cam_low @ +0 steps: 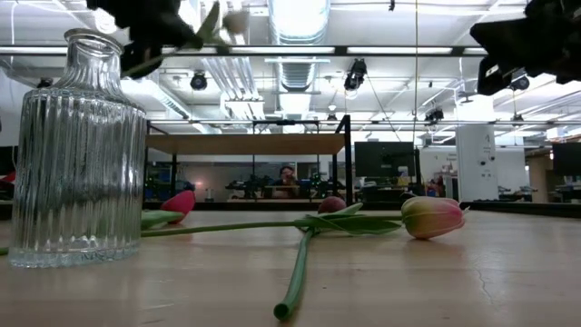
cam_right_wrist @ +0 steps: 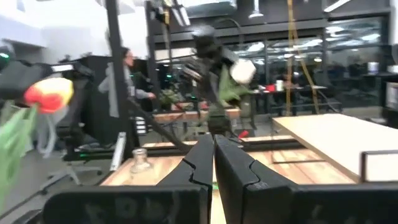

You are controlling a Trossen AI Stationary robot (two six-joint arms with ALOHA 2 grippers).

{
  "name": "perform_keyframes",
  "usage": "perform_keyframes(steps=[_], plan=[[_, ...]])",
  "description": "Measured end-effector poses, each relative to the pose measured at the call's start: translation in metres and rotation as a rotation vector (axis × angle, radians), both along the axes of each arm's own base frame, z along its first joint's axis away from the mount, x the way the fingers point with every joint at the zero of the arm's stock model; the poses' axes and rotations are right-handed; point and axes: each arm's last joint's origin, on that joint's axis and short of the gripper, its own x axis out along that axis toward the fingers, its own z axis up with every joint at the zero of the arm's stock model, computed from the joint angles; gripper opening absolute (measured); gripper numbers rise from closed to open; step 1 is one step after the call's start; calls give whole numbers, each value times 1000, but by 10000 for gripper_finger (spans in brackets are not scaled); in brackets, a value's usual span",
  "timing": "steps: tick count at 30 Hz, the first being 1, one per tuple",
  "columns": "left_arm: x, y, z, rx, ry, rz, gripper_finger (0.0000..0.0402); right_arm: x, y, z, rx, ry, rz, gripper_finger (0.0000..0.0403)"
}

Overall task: Pick and place flowers into a vace then onto a shelf
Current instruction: Put the white flower into the left transparent vase

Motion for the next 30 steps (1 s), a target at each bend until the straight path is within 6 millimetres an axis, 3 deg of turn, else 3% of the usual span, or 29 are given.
perform_keyframes(steps=[6, 12, 19, 24, 30], plan=[[3, -6, 23, 117, -226, -90, 8, 2, -4, -6, 31, 66, -127, 8], [0, -17, 32, 184, -315, -164, 8, 2, -5, -7, 59, 79, -157, 8], [0, -51, 52, 266, -563, -337, 8, 2, -5, -9, 75, 94, -160, 9], [-1, -76, 47, 282, -574, -455, 8, 2, -5, -9, 105, 94, -174, 8], [16, -92, 32, 336, -544, -481, 8, 2, -5, -11, 112, 112, -173, 8]])
